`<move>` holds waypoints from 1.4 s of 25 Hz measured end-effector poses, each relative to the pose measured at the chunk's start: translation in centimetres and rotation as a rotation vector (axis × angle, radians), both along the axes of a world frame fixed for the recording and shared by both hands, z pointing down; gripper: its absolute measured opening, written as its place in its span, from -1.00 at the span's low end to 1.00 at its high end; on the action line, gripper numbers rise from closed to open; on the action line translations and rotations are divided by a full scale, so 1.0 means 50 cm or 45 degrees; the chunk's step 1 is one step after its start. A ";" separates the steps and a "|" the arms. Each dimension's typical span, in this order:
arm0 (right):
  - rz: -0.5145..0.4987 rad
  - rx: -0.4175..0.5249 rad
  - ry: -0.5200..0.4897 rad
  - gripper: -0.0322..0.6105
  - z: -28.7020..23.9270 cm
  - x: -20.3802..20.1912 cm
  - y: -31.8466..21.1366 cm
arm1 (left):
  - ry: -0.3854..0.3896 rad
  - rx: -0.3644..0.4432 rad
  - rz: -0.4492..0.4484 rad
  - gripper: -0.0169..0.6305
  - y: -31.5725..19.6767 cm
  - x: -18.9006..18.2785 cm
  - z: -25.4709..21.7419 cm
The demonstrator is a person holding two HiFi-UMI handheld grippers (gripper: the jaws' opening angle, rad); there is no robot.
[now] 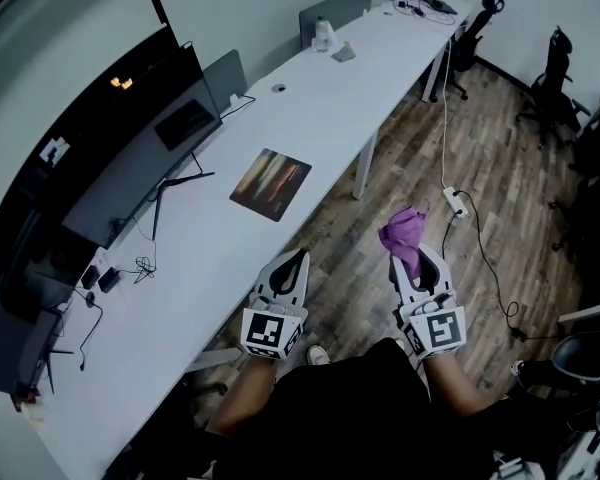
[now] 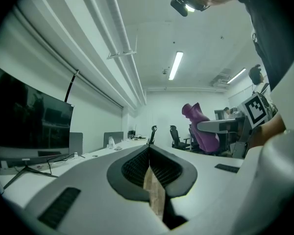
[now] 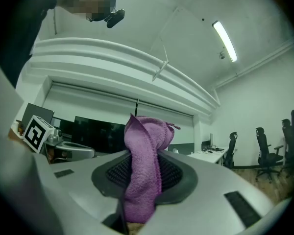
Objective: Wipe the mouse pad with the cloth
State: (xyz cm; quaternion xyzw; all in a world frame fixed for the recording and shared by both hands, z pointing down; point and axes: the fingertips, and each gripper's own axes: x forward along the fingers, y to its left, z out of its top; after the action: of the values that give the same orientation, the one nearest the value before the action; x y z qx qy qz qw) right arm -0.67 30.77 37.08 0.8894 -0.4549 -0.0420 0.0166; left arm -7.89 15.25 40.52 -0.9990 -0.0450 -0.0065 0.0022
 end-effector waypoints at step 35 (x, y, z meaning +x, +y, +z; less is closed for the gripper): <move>-0.216 -0.102 -0.162 -0.52 0.116 0.398 -0.172 | -0.204 0.007 -0.238 -0.88 -0.160 0.288 0.083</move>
State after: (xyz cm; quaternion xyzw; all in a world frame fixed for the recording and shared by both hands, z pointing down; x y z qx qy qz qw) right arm 19.21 22.19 42.86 0.8471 -0.5301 0.0315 0.0198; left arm 6.51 7.25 44.69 -0.9951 0.0483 -0.0865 0.0008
